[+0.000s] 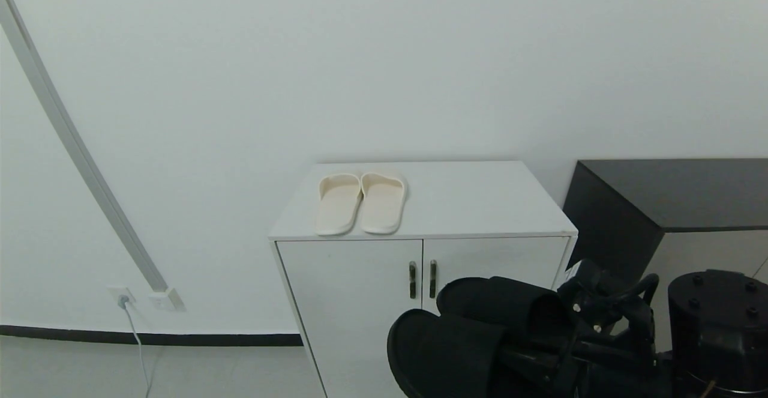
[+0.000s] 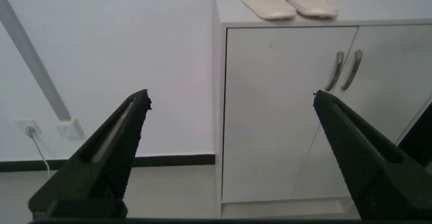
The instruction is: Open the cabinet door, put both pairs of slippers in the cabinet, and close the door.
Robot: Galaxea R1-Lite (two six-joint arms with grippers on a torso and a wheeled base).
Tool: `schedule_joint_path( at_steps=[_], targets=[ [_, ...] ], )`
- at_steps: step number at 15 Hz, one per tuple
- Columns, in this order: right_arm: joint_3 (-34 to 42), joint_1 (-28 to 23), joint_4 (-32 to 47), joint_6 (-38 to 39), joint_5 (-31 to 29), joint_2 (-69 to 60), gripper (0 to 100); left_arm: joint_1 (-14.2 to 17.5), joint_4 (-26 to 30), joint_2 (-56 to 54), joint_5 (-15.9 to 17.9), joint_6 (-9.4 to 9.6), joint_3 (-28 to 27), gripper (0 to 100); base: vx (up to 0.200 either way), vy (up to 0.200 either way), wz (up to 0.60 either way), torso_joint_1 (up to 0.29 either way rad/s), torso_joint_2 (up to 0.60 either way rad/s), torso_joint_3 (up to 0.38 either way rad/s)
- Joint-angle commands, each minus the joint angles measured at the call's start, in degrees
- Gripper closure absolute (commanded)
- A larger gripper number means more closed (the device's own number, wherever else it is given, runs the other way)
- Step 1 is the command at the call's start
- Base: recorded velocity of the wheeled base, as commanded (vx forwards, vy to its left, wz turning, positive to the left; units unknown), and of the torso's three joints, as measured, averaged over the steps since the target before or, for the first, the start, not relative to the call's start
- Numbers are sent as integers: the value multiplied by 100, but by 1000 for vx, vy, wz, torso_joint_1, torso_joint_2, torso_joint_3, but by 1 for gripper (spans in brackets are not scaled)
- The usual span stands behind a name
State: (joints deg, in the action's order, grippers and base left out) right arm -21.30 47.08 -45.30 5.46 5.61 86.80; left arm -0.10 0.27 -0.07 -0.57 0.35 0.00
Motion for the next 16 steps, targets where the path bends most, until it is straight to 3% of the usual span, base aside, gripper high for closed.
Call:
schedule_joint_path(
  at_steps=[1,16],
  targets=[
    [38,12,4,-1,2,-14,100,1,0,7,-4,0,0,0,0,0,0,-217,510,286],
    [126,82,-5,-124,11,13,100,1,0,7,5,0,0,0,0,0,0,-203,525,321]
  ],
)
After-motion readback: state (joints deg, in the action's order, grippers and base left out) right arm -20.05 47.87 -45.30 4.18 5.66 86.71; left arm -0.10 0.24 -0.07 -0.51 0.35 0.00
